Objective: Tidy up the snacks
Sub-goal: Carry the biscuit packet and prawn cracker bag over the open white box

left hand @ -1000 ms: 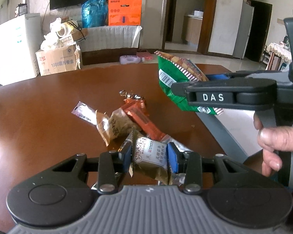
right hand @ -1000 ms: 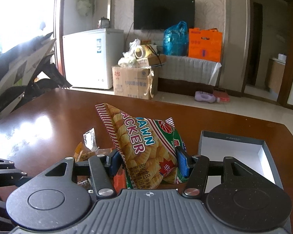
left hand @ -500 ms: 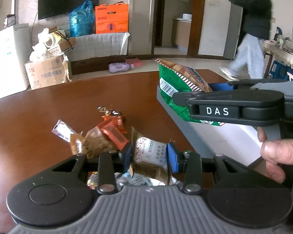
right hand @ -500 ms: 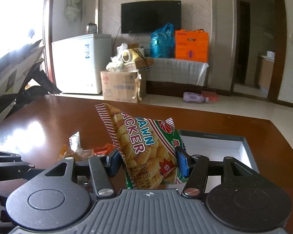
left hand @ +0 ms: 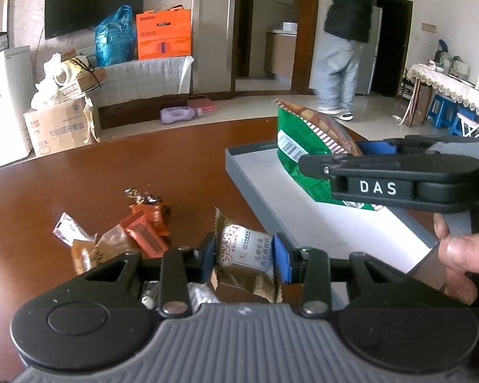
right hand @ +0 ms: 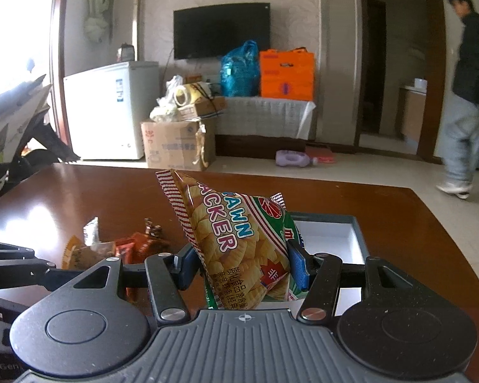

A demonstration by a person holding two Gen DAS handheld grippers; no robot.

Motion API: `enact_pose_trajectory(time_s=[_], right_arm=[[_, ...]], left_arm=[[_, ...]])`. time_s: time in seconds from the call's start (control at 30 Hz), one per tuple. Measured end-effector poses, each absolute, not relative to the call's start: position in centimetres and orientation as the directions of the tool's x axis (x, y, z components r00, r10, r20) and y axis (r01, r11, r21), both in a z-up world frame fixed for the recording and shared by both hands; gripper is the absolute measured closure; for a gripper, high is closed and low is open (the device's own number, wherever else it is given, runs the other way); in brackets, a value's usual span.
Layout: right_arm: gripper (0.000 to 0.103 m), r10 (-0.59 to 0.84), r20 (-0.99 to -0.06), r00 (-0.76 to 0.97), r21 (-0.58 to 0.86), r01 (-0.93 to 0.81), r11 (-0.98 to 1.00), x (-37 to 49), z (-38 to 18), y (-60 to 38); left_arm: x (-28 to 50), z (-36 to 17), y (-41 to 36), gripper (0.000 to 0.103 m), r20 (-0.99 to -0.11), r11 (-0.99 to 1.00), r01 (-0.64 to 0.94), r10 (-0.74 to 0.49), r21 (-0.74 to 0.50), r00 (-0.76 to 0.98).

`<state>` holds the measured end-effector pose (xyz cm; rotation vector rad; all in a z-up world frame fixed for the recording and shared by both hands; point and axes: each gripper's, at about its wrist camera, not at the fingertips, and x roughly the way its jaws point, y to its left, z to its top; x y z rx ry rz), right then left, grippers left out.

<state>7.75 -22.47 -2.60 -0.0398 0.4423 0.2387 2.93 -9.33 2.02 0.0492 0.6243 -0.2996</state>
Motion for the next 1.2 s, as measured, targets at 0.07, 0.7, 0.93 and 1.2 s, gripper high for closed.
enact_pose_trajectory(time_s=[0.07,0.7,0.93,1.2], right_arm=[[0.046,0.209,-0.429,0.879,0.013,-0.226,0.974,7.7,-2.7,-23.2],[0.046,0.167,-0.462,0.871,0.019,-0.179,0.984,7.2,-4.3,-27.7],[0.046,0.203,-0.469,0.859,0.037,-0.210,0.977,7.1,-4.2,-28.1],[0.046,0.202,-0.479,0.854,0.035,-0.211,0.977,7.1,-4.2,-28.3]], left_arm=[[3.1,2.2,-9.9,0.066,-0.579,0.954,0.296,-0.268,-0.048,0.770],[5.4,1.9,-15.4,0.066,-0.568,0.938,0.345,-0.307,-0.043,0.763],[5.7,1.3,-16.7,0.066,-0.573,0.929,0.369,-0.313,-0.020,0.758],[5.7,0.7,-18.5,0.066,-0.579,0.906,0.423,-0.342,0.006,0.740]])
